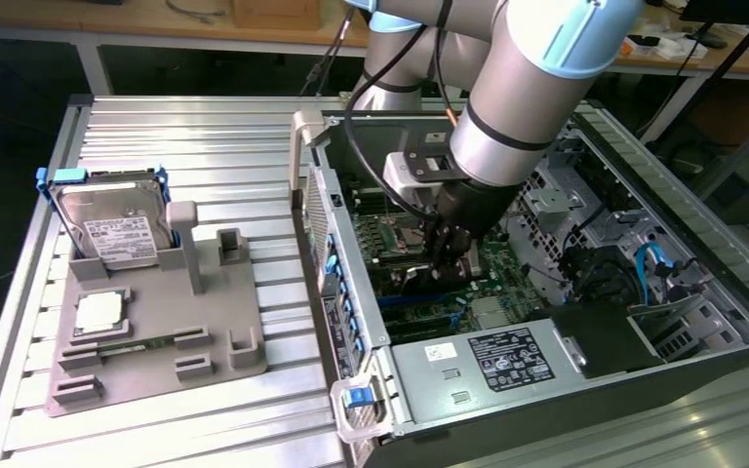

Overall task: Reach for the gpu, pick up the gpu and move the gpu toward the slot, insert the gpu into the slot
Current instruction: 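Insert the gpu into the slot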

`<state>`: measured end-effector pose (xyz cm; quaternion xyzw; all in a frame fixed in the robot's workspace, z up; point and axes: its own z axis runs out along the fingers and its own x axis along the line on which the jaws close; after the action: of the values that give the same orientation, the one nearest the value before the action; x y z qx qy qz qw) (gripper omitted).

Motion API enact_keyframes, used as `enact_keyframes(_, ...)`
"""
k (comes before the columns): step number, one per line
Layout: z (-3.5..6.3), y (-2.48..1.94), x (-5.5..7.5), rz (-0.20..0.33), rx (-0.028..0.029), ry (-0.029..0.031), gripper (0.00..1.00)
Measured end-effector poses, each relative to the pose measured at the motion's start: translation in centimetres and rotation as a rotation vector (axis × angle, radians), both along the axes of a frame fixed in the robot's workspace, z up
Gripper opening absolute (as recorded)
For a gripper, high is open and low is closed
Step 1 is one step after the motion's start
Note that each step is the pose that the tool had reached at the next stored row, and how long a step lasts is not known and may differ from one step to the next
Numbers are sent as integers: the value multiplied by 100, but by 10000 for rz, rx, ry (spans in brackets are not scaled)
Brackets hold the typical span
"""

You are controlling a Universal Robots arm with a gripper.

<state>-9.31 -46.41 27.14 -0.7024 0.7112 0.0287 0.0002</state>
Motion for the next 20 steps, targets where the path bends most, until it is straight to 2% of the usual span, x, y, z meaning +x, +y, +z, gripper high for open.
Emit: enact_keyframes(20, -29, -8, -11, 0, -1, 0, 27)
